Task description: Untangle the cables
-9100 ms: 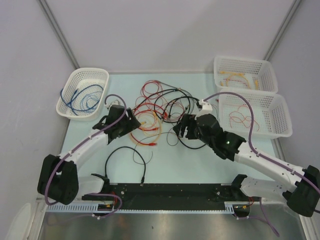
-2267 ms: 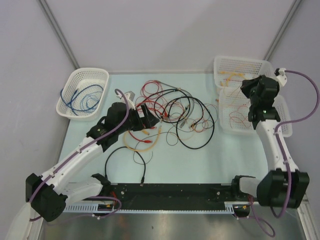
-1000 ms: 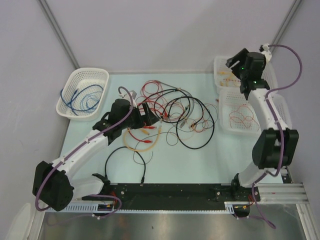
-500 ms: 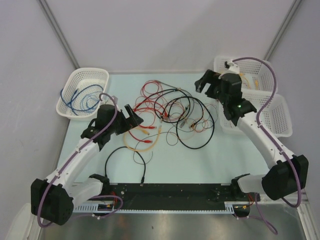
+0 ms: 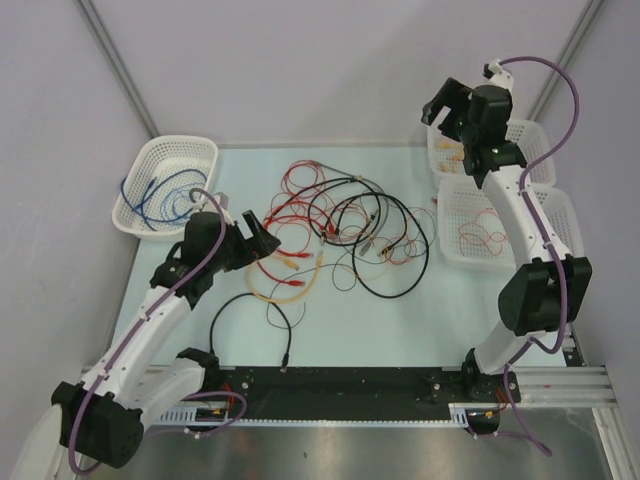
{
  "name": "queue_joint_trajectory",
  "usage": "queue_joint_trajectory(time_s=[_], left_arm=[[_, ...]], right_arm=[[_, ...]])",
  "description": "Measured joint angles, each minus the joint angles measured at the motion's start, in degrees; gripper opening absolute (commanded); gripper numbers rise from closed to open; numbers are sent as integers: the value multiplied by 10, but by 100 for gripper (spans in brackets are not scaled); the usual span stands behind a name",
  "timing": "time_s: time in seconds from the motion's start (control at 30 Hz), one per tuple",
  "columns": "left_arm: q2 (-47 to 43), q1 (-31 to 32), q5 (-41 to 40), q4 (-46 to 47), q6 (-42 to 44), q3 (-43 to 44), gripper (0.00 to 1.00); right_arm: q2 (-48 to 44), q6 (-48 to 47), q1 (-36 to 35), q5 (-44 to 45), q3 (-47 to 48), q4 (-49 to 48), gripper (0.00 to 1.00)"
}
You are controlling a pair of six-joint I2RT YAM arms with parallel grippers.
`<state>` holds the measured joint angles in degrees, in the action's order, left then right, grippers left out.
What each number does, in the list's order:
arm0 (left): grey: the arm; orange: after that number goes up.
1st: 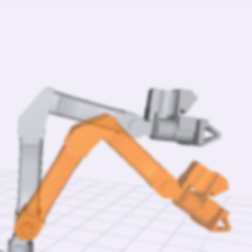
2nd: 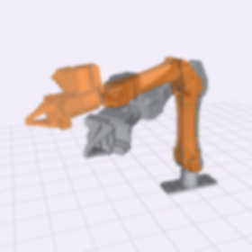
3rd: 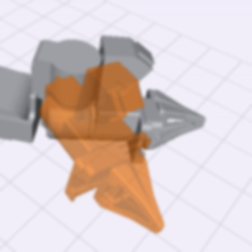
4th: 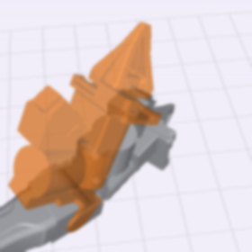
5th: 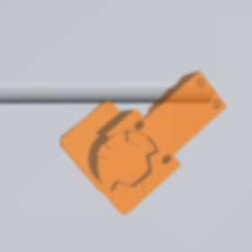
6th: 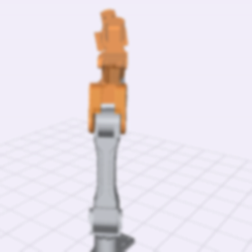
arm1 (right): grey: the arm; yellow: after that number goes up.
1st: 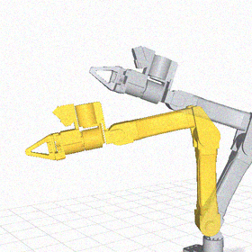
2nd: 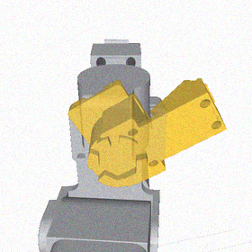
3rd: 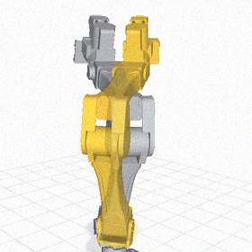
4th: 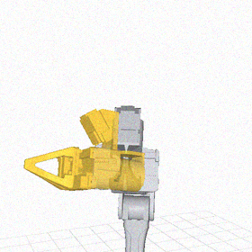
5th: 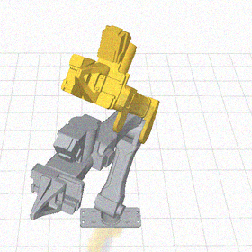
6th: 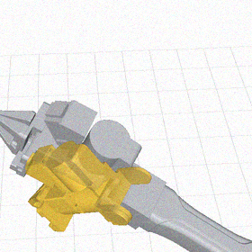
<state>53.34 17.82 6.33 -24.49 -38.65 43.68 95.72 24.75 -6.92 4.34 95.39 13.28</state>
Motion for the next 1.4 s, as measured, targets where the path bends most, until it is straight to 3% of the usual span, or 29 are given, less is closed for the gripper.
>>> queue_joint_trajectory(time_s=[0.3, 0.57, 0.67, 0.83, 0.87, 1.03, 1.23, 1.4], left_arm=[[22, -28, -61, -70, 28, 61, 100], [16, -38, -62, -63, 44, 61, 100], [5, -38, -51, -35, 48, 31, 100], [22, -38, -14, -7, 60, -6, 98], [34, -38, -7, -5, 62, -6, 95], [104, -35, 33, 19, 66, -9, 100], [172, -30, -37, -8, 54, -8, 100], [172, -58, -67, -35, 29, -9, 97]], right_arm=[[29, 29, 14, -33, 34, 19, 100], [45, 50, 10, -19, 55, 50, 100], [1, 38, -52, 49, 0, 32, 100], [-154, 21, -227, 128, -173, -14, 100], [-181, 22, -250, 131, -192, -14, 100], [-271, 24, -329, 179, -255, -2, 100], [-291, 45, -449, 217, -347, 46, 100], [-329, 77, -493, 236, -426, 93, 100]])
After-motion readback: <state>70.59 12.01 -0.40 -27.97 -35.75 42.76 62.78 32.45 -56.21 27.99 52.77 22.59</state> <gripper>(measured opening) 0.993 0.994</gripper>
